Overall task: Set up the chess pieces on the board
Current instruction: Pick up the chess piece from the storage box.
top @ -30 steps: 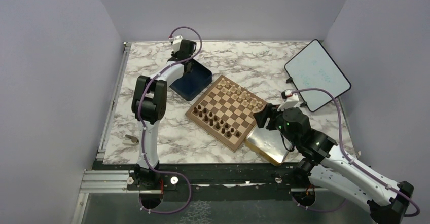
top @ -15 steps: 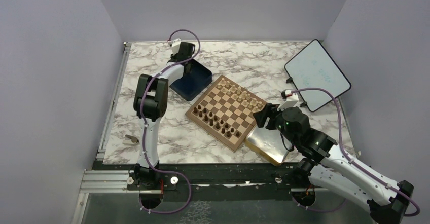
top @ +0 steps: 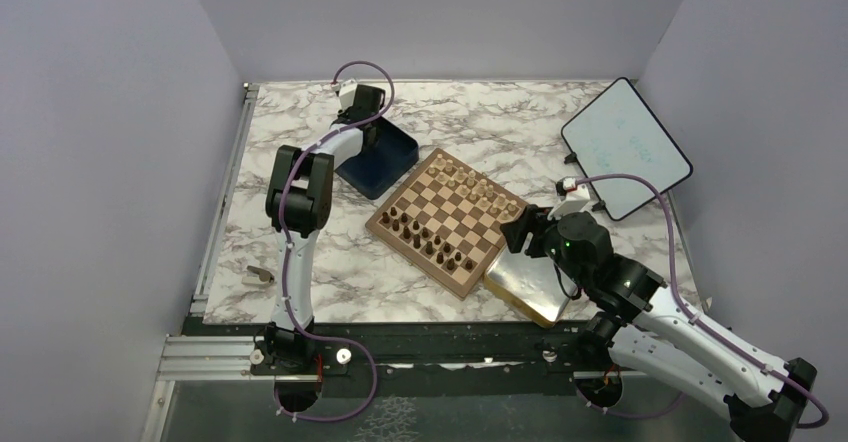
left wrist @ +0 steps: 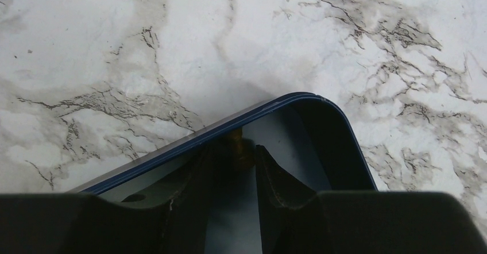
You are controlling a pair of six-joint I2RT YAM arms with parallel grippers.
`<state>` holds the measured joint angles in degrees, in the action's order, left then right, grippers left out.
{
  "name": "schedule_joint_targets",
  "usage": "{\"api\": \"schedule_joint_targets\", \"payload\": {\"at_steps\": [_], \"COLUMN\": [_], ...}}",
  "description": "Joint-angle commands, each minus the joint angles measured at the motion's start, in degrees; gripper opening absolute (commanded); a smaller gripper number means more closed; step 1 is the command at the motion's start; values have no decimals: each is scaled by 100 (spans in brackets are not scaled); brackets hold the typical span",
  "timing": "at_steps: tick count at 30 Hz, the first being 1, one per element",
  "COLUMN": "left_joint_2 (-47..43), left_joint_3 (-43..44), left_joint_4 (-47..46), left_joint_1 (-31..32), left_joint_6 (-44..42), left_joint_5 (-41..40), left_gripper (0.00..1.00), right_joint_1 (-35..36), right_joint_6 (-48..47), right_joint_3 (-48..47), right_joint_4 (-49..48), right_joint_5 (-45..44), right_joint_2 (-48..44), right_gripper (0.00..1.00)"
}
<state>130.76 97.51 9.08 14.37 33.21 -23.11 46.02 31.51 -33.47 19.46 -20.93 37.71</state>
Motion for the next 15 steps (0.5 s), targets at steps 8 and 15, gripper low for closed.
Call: {"api": "schedule_joint_targets", "payload": {"at_steps": [8, 15], "left_joint_2": [-9, -364], "left_joint_3": [-3, -227], "left_joint_4": [131, 208], "left_joint_1": [-30, -31], "left_joint_6": [-49, -223], "left_joint_5": [393, 517], "left_gripper": [17, 7], "right_joint_1": [-15, -19], "right_joint_6": [77, 136], "right_joint_3": [-44, 7], "right_joint_4": [107, 103], "right_joint_5": [-16, 61], "right_joint_2": [-173, -228], "right_gripper": [67, 66]}}
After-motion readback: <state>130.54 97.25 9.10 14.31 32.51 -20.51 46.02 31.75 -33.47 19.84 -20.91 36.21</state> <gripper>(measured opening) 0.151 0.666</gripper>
